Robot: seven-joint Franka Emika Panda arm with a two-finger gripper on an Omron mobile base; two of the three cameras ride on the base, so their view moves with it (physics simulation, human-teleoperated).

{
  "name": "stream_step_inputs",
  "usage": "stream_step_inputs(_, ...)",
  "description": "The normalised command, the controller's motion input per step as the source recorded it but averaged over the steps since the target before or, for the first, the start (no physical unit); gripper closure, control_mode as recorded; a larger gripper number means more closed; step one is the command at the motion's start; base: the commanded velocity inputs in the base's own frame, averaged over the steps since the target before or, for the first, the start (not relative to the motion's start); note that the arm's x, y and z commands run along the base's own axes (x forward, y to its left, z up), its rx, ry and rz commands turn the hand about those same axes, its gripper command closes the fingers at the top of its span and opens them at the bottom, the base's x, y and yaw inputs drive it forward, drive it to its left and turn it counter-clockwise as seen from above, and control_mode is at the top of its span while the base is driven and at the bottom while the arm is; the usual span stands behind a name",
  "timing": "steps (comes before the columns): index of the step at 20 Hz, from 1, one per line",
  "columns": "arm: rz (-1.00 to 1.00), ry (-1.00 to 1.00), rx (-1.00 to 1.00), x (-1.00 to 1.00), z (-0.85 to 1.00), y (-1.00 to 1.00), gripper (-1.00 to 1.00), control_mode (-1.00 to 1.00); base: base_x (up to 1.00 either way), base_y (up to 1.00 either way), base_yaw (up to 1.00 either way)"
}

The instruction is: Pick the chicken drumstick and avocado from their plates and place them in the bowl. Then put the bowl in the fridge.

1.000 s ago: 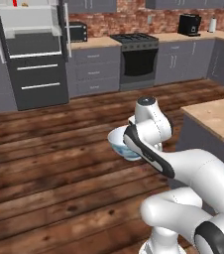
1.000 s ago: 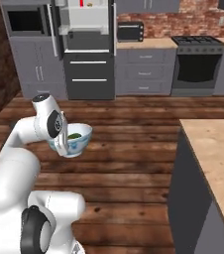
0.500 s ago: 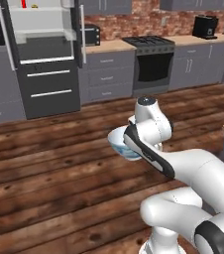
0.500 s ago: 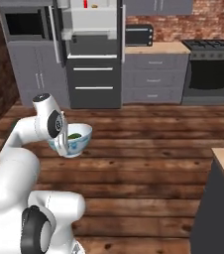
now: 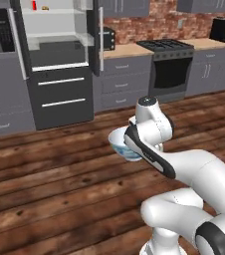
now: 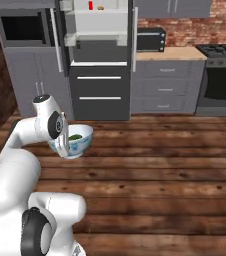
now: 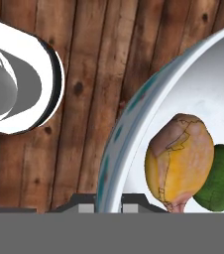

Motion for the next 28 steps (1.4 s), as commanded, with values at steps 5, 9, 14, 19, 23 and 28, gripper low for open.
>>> stream_step_inputs(5, 0.00, 0.00, 0.00, 0.00, 0.00, 0.00, 1.00, 1.00, 0.90, 0.53, 0.00)
stream_step_inputs(9, 0.00, 0.00, 0.00, 0.00, 0.00, 0.00, 1.00, 1.00, 0.93, 0.36, -0.01)
stream_step_inputs(14, 0.00, 0.00, 0.00, 0.00, 0.00, 0.00, 1.00, 1.00, 0.94, 0.13, 0.00)
stream_step_inputs(19, 0.00, 0.00, 0.00, 0.00, 0.00, 0.00, 1.00, 1.00, 0.90, 0.01, 0.00)
stream_step_inputs(23, 0.00, 0.00, 0.00, 0.00, 0.00, 0.00, 1.00, 1.00, 0.75, 0.11, 0.00)
stream_step_inputs(28, 0.00, 0.00, 0.00, 0.00, 0.00, 0.00, 1.00, 1.00, 0.73, 0.02, 0.00)
